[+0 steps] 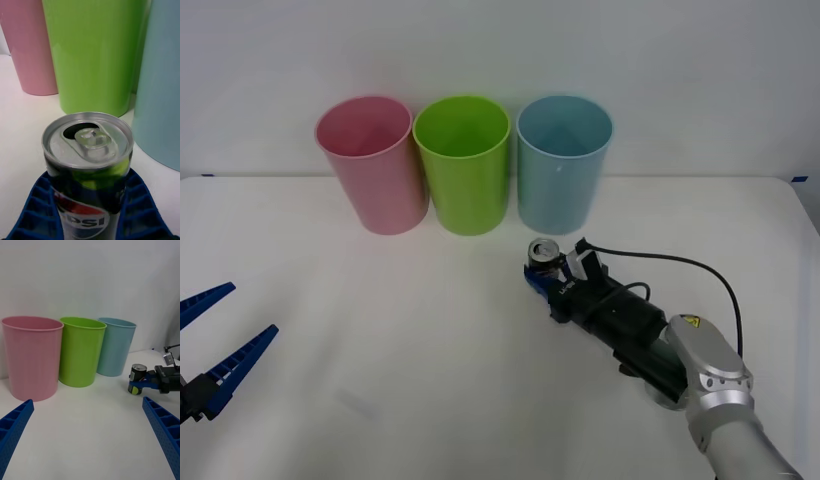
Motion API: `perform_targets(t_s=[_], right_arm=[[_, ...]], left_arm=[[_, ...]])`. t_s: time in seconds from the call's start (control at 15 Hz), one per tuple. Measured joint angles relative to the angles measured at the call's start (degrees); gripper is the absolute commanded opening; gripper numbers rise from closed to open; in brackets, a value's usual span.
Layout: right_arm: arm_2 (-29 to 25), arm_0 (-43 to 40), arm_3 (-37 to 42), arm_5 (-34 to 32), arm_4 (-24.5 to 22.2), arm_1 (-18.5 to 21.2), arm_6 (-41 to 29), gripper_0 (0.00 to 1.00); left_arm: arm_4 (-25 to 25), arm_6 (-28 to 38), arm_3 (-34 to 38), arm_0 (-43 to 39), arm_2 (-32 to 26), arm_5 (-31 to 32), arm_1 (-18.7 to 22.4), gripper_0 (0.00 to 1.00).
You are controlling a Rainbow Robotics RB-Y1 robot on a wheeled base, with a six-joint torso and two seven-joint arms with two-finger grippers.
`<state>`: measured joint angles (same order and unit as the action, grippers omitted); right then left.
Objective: Grasp the object on the table and drop it into the matching bin: aluminum can to the light blue bin, PET bottle to the pink bin.
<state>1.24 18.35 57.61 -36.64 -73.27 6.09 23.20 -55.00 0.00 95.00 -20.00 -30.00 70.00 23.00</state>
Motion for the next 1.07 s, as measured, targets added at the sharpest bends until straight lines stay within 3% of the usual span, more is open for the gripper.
perform_targets(t_s=[0.33,0.73,1.07], right_arm=[[-0.9,-0.5,0.7,-1.2,1.3,0.2,-0.2,0.0],[1.3,-7.1,12.6,-1.7,5.4,4.4,-3.1,0.0],[3.1,-13.9,28.1,-1.3,6.2,9.6,-16.3,0.0]], left_arm=[[0.0,0.0,0.0,0.0,0.0,0.0,0.0,1.0],[0.0,0.0,0.0,0.0,0.0,0.0,0.0,1.0],[0.0,0.0,0.0,0.0,0.0,0.0,0.0,1.0]])
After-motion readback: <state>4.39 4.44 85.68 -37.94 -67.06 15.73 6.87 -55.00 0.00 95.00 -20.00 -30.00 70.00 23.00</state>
